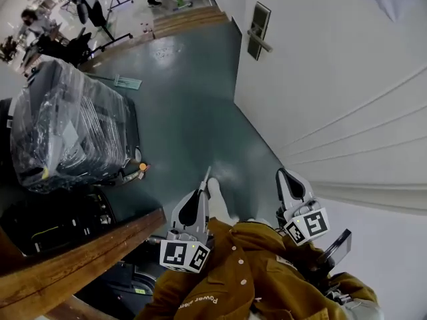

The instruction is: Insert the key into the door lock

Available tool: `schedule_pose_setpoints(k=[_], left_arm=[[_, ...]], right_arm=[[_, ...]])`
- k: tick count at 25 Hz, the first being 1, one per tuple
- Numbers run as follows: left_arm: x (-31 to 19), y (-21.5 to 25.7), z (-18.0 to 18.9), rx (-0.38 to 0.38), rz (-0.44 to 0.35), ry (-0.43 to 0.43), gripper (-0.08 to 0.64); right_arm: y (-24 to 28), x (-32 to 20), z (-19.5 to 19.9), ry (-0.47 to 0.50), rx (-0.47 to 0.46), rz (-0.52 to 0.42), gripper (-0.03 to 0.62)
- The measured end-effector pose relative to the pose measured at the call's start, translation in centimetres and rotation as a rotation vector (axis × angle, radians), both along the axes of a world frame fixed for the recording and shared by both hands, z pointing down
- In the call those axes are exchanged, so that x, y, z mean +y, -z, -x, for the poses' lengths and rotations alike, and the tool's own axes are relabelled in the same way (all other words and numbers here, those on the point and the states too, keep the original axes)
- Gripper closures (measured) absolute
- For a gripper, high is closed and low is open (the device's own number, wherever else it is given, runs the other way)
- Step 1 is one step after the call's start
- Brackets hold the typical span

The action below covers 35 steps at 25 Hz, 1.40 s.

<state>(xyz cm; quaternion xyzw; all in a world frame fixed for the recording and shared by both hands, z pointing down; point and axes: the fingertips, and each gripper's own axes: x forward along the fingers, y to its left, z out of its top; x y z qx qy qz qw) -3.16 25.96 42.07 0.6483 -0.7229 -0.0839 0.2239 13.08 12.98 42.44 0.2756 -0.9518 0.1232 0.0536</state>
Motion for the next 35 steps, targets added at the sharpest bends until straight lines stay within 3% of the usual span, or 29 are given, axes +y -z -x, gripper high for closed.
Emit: schedule_pose_setpoints(k=[8, 14, 25, 31, 35], left_arm=[[-7.1, 0.4, 8.0, 0.013, -0.013, -0.073, 0.535], [-12.6, 0.0, 9.7, 0.03, -0.001, -0.137, 0.535], [-26.0, -0.7, 11.1, 0.065, 0.024, -0.143, 0.535], [-33.0, -2.2, 9.6, 0.17, 0.03, -0.158, 0.535], [-36.1, -3.3, 9.8, 0.346, 0.015, -0.152, 0.535]], right_arm=[[1.2, -6.1, 6.6, -0.085, 0.001, -0.02, 0.586], [1.5, -11.0, 7.6, -0.145, 0.028, -0.039, 0.586], [1.2, -23.4, 10.5, -0.094, 0.043, -0.058, 0.586], [1.2, -28.7, 11.8, -0.031, 0.02, -0.079, 0.586], [1.2, -30.9, 12.9, -0.003, 0.012, -0.084, 0.586]])
